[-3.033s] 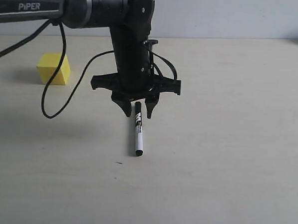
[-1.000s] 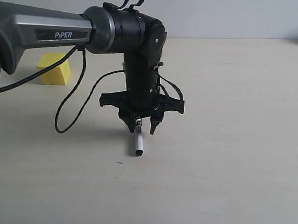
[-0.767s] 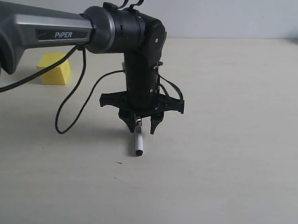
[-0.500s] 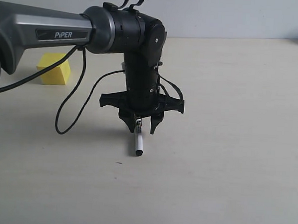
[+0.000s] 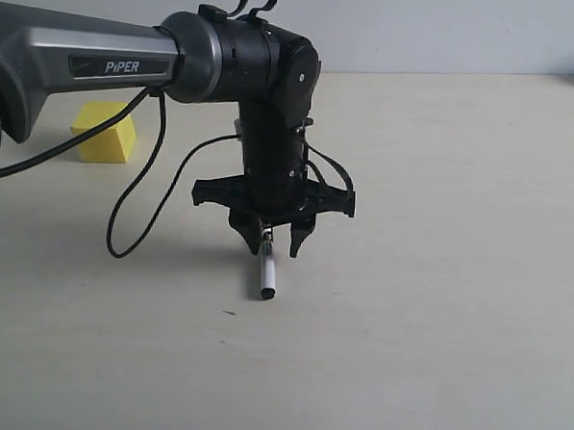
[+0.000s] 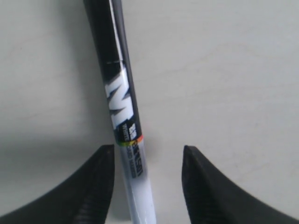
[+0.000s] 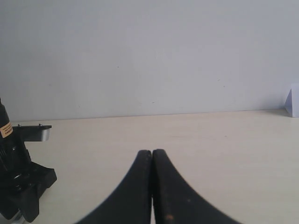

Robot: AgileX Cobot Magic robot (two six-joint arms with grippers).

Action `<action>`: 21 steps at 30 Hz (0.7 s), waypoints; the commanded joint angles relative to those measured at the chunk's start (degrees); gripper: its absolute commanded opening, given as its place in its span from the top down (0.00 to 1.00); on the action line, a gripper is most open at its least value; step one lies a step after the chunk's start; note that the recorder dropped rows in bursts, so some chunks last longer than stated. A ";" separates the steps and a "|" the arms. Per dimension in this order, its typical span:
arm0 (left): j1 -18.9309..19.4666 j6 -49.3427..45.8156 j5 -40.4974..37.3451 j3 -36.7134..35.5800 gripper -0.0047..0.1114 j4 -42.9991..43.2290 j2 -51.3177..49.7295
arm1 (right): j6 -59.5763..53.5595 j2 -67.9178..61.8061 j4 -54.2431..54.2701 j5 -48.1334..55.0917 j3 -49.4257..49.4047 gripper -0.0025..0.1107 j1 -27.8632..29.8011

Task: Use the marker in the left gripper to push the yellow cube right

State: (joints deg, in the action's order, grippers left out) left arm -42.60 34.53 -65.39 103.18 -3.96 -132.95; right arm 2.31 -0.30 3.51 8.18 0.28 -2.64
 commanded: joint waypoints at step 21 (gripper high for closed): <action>-0.28 0.62 0.18 0.31 0.57 0.25 0.22 | -0.09 0.30 -0.01 -0.48 -0.28 0.98 -0.05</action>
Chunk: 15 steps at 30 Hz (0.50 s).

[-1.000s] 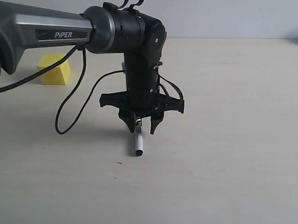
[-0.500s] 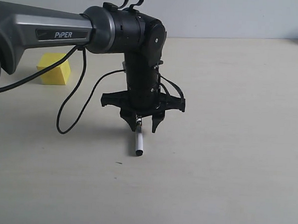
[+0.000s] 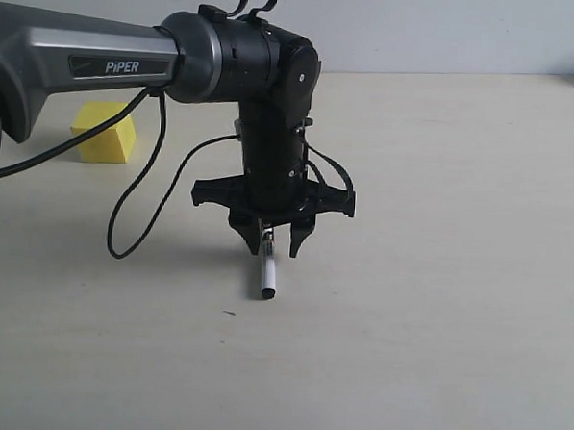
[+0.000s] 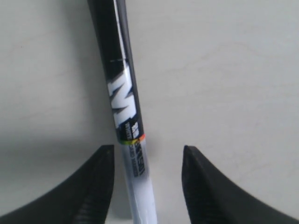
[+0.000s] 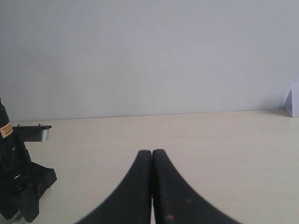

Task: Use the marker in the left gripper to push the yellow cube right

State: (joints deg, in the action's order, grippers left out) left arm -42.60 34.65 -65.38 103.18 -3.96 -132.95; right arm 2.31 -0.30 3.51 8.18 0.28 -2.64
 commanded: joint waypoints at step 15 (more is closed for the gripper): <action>-0.15 0.32 0.85 0.31 0.57 0.25 -1.13 | -0.09 0.30 -0.01 -0.48 -0.28 0.98 -0.05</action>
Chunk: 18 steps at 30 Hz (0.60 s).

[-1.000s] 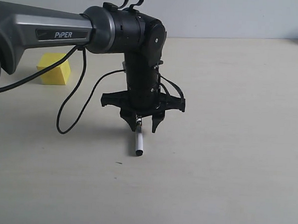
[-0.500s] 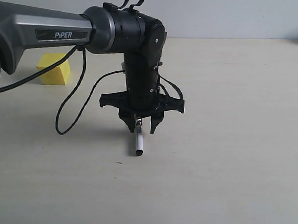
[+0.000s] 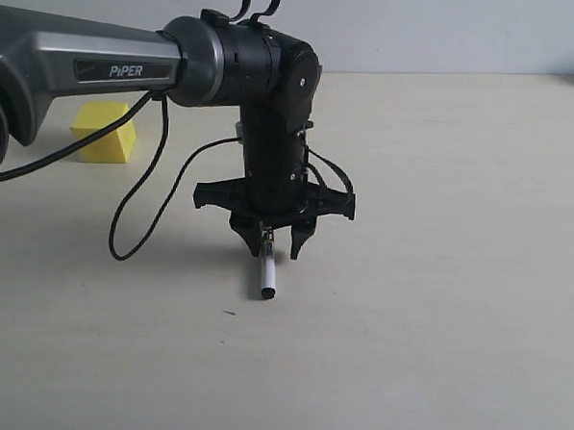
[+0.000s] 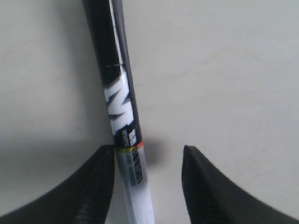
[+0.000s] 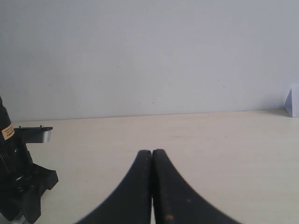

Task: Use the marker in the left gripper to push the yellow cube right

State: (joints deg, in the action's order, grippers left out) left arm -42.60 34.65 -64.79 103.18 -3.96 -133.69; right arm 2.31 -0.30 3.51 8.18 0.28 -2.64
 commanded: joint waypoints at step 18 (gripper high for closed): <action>-0.15 -3.59 -0.31 0.31 0.90 0.16 -0.04 | -0.09 0.30 -0.01 -0.48 -0.28 0.98 -0.05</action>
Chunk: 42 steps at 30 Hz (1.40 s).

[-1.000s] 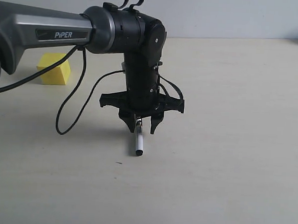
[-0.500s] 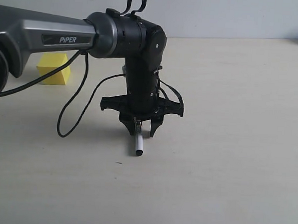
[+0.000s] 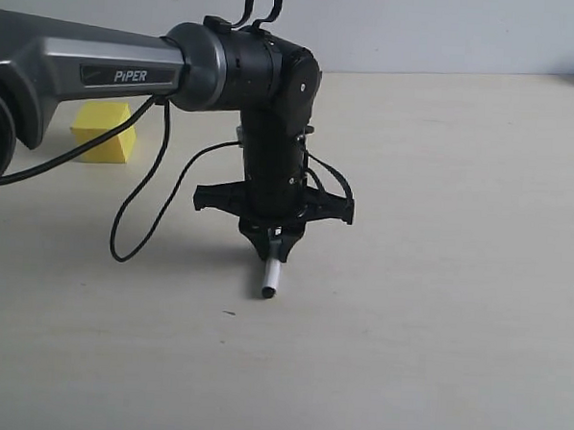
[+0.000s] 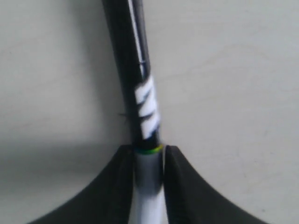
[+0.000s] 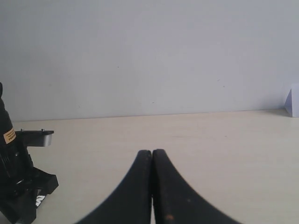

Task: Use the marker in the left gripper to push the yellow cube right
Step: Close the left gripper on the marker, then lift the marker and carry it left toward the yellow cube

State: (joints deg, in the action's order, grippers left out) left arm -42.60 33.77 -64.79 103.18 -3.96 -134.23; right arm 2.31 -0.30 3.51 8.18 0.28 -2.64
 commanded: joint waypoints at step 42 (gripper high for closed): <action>44.16 -109.09 -5.17 4.07 0.96 15.20 10.89 | -0.09 0.30 -0.01 -0.48 -0.28 0.98 -0.05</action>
State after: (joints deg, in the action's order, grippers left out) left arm -0.54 -74.85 -69.85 107.02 6.51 -120.91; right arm 2.31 -0.30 3.51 8.18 0.28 -2.64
